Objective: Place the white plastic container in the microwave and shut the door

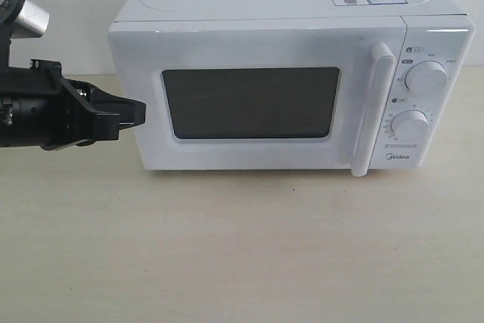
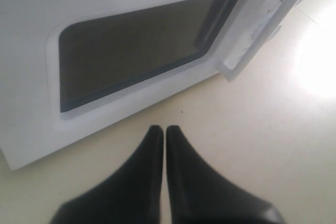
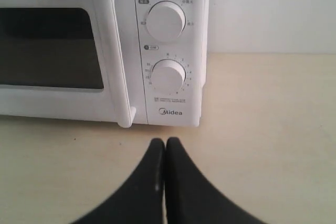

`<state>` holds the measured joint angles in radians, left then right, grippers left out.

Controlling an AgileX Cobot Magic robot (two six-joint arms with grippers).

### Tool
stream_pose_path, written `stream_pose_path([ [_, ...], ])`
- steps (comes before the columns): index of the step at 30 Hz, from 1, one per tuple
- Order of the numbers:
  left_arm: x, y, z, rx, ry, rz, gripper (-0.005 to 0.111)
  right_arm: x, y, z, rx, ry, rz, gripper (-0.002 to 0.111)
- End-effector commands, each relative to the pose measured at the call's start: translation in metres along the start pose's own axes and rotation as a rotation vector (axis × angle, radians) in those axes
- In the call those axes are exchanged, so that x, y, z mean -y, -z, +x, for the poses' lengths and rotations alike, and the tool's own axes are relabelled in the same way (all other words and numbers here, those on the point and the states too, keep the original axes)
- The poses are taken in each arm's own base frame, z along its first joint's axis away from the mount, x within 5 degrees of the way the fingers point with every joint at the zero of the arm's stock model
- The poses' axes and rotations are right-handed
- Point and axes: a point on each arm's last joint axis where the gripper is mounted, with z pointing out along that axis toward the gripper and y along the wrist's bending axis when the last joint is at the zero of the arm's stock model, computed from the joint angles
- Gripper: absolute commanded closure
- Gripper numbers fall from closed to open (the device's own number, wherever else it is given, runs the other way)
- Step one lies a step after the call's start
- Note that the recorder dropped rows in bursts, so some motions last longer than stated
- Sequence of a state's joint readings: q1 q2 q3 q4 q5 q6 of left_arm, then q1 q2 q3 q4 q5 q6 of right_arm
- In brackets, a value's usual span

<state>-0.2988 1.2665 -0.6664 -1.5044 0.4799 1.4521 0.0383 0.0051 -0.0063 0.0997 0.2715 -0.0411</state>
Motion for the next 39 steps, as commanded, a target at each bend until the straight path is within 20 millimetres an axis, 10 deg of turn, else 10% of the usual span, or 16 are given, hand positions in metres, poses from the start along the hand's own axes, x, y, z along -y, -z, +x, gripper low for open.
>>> stream_pose_path([
  [1,0.0001,-0.0003,-0.002,0.007,-0.005,-0.003,0.102,0.0005,-0.0001,0.0059,-0.045,-0.003,0.008,0.109],
  [39,0.0001,-0.0003,-0.002,0.007,-0.005,-0.003,0.102,-0.001,0.0,0.0072,-0.06,-0.108,-0.006,0.109],
])
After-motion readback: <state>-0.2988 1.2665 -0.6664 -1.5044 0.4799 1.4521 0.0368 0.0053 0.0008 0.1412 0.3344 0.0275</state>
